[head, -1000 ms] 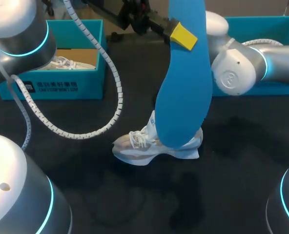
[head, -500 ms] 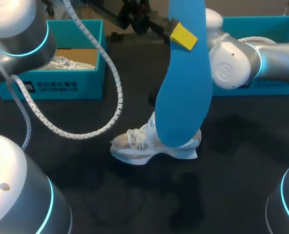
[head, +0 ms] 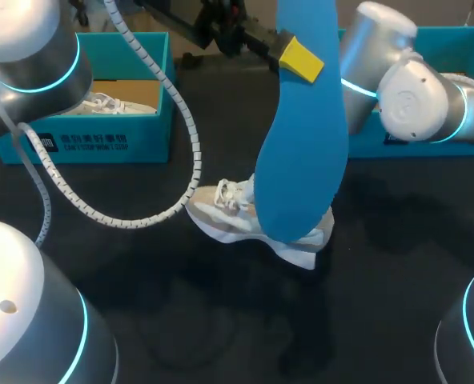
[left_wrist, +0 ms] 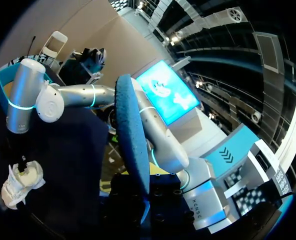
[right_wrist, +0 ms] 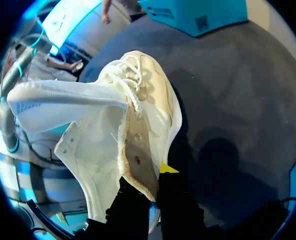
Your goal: Take the shoe out of the shoebox, open the shoe tongue, remove and reinsert the insole, then place the shoe into the shoebox
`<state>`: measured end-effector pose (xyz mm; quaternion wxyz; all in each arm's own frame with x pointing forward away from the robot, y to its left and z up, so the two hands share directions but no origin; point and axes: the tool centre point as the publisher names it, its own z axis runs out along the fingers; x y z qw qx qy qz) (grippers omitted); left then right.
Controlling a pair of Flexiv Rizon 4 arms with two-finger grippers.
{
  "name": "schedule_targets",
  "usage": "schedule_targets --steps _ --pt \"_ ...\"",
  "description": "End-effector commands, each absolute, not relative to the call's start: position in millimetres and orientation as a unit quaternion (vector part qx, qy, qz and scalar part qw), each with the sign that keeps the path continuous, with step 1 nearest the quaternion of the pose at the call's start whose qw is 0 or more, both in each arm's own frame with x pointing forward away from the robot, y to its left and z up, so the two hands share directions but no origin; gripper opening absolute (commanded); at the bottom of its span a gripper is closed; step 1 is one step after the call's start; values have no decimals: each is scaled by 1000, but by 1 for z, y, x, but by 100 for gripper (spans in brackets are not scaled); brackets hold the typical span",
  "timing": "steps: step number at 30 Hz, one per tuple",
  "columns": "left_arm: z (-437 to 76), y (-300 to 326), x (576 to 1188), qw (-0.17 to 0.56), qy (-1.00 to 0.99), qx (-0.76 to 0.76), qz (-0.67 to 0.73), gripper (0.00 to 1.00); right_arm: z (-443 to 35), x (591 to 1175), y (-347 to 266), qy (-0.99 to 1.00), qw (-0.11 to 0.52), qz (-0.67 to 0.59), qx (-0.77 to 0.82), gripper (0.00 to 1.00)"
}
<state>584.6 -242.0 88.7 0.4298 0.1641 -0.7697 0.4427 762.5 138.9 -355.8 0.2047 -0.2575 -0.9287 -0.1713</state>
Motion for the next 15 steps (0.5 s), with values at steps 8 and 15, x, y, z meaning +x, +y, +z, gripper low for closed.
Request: schedule_targets --steps 8,15 --pt "88 -241 584 429 -769 165 443 0 -343 760 156 -846 136 -165 -489 0" --pt "88 -241 584 429 -769 165 443 0 -343 760 156 -846 136 -165 -489 0"
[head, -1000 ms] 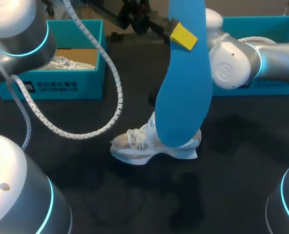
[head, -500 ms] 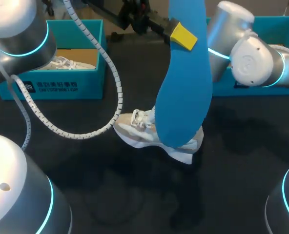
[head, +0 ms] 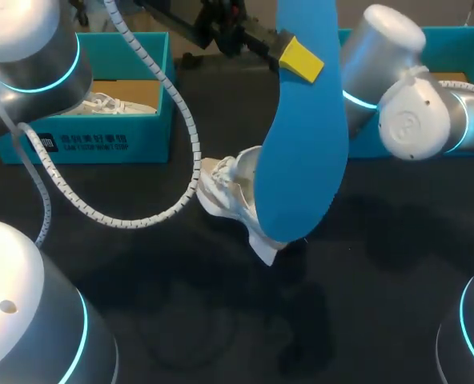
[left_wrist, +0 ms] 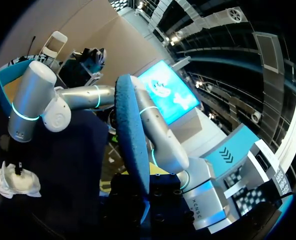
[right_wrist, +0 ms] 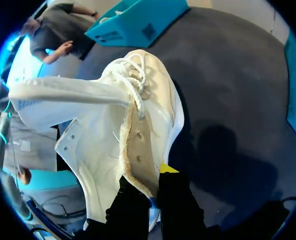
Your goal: Take the shoe out of the shoebox, open the shoe tongue, remove and reinsert the insole, then place the shoe into the shoebox
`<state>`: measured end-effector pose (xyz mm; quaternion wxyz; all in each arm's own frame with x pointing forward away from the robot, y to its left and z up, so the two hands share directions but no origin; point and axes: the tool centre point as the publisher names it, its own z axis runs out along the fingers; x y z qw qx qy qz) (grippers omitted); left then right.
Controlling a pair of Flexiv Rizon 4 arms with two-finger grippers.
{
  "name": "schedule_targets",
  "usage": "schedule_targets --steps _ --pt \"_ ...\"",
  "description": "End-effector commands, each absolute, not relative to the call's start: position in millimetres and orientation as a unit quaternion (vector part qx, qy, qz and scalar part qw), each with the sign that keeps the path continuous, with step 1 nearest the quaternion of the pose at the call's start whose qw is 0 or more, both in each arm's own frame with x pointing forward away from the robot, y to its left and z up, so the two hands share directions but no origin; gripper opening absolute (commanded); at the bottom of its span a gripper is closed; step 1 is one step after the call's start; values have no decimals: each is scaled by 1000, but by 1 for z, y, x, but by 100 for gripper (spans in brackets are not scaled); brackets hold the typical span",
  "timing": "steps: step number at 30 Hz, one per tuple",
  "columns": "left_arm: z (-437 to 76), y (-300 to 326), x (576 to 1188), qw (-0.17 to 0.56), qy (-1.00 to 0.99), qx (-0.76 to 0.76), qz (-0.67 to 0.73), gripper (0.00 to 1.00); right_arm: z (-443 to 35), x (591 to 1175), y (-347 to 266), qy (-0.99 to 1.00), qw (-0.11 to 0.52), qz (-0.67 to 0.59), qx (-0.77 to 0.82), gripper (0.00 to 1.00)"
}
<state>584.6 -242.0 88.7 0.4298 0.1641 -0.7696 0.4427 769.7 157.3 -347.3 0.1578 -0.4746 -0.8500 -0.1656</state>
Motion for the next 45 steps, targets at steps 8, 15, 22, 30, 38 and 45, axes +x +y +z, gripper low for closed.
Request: schedule_targets --steps 8,15,22,30,38,45 --pt "88 -241 584 429 -769 165 443 0 -342 752 147 -778 86 -144 -606 0" --pt "88 -241 584 429 -769 165 443 0 -357 742 134 -687 53 -179 -702 0" --pt "88 -241 584 429 -769 165 443 0 -366 741 129 -642 37 -178 -744 0" --pt "88 -241 584 429 -769 165 443 0 -375 748 142 -647 38 -185 -739 0" --pt "88 -241 584 429 -769 165 443 0 -380 749 160 -666 47 -185 -721 0" --pt "88 -241 584 429 -769 165 443 0 -390 748 169 -696 54 -171 -695 0"
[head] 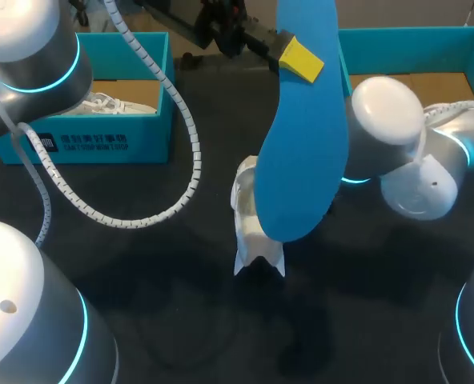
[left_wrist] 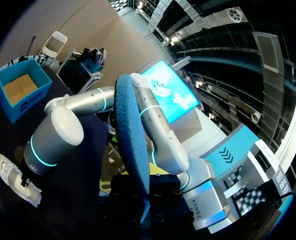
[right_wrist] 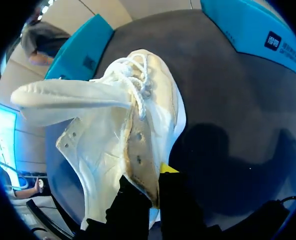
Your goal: Take the shoe out of the shoebox, open the shoe tongue, remove and reinsert the insole, then place the shoe into the shoebox
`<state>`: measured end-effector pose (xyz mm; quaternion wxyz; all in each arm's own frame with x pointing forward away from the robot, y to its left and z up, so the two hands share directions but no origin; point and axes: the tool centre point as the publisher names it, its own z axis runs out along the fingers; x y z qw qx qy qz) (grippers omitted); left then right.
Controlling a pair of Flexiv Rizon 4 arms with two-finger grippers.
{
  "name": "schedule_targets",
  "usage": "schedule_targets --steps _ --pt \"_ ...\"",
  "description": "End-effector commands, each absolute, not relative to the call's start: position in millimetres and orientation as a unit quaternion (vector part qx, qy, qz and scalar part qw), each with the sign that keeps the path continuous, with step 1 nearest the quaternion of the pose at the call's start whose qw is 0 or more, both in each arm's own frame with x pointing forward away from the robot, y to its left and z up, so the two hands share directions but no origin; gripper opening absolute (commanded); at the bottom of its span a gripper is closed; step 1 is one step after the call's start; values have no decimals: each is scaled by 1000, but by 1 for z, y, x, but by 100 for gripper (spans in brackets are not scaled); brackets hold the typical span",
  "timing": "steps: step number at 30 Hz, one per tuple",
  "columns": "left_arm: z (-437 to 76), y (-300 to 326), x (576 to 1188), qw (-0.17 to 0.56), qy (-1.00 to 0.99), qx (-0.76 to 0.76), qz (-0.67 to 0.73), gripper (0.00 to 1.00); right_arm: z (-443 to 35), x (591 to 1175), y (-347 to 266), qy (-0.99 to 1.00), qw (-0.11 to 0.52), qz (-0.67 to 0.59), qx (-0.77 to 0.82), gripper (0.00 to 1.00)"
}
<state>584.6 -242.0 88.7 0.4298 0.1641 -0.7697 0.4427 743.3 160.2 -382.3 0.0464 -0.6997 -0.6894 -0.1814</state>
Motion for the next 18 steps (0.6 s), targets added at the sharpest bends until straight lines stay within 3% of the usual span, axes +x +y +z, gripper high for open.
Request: schedule_targets --steps 1,5,6,7,8,18 --pt "88 -241 584 429 -769 165 443 0 -392 747 169 -699 53 -170 -692 0" --pt "88 -241 584 429 -769 165 443 0 -399 747 167 -694 64 -169 -697 0" --pt "88 -241 584 429 -769 165 443 0 -399 747 166 -692 65 -174 -698 21" --pt "88 -241 584 429 -769 165 443 0 -399 747 166 -692 66 -178 -696 81" --pt "88 -241 584 429 -769 165 443 0 -396 747 166 -689 71 -173 -700 100" --pt "88 -241 584 429 -769 165 443 0 -361 738 163 -667 189 -198 -693 100"
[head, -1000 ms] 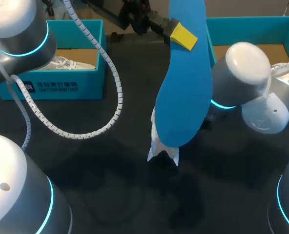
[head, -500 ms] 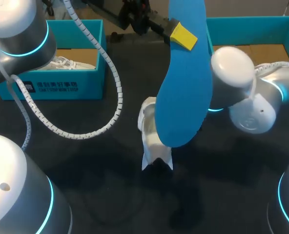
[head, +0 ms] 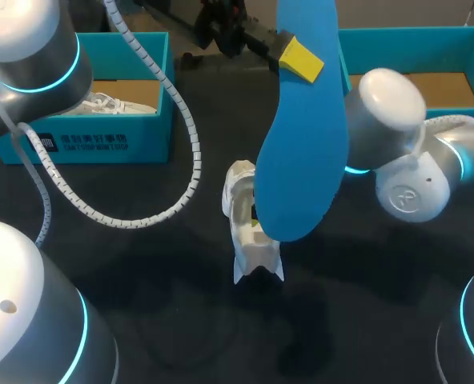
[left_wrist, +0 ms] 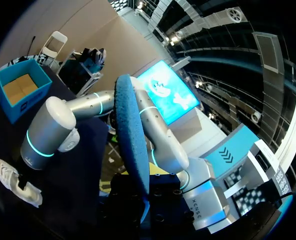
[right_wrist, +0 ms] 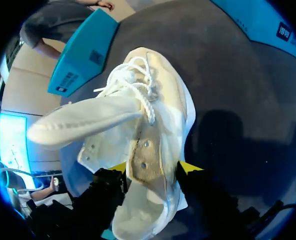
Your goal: Take the shoe out of the shoebox, open the shoe tongue, remove and reinsert the insole, then place the shoe into the shoebox
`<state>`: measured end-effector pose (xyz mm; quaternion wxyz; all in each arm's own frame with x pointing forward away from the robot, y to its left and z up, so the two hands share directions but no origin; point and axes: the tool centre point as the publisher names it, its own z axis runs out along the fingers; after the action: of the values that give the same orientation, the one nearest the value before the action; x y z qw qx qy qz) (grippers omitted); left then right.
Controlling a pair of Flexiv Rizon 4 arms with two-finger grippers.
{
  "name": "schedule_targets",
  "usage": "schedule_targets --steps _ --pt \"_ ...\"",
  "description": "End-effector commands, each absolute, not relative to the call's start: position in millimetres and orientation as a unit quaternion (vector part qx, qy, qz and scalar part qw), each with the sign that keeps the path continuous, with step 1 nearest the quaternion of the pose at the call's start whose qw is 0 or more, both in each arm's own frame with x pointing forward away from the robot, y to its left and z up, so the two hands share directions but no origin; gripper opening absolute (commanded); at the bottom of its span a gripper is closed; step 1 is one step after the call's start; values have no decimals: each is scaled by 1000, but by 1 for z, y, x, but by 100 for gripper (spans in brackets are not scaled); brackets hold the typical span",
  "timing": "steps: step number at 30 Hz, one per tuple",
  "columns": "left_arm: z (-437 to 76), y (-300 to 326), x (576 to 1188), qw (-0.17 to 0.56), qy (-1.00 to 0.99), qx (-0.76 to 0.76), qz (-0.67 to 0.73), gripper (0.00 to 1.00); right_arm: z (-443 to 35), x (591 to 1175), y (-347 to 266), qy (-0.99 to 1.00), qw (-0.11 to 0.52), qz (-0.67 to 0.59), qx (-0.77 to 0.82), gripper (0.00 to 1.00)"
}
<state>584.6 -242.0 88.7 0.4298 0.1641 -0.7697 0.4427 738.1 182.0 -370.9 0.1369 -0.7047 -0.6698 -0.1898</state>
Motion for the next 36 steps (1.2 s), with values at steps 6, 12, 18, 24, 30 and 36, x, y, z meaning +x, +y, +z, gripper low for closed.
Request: schedule_targets --steps 6,12,18,24,30,36 --pt "88 -241 584 429 -769 165 443 0 -361 738 163 -667 189 -198 -693 100" --pt "88 -241 584 429 -769 165 443 0 -361 738 163 -667 189 -198 -693 100" --pt "88 -241 584 429 -769 165 443 0 -338 739 151 -666 205 -222 -683 100" --pt "88 -241 584 429 -769 165 443 0 -304 738 136 -671 226 -253 -660 100" --pt "88 -241 584 429 -769 165 443 0 -266 734 121 -663 268 -346 -607 100" --pt "88 -241 584 429 -769 165 443 0 -242 735 116 -643 315 -416 -561 100"
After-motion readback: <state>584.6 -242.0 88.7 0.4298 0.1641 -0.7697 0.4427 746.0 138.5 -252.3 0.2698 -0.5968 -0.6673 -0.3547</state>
